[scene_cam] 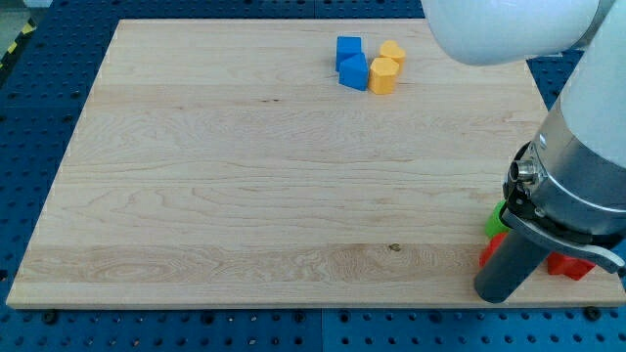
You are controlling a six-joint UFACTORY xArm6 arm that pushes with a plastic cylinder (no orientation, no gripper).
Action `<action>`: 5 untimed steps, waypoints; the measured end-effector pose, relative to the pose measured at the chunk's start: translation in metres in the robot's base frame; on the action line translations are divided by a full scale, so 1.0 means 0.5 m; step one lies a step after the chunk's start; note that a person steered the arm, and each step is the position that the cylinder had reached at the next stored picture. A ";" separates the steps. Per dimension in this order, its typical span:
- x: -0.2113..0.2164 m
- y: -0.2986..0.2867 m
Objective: Move red circle beside red star
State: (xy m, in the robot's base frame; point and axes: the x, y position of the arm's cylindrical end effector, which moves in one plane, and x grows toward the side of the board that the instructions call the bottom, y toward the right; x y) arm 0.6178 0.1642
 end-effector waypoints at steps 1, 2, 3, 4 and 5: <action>0.000 0.010; 0.000 0.024; 0.000 0.012; -0.015 -0.020; -0.038 -0.018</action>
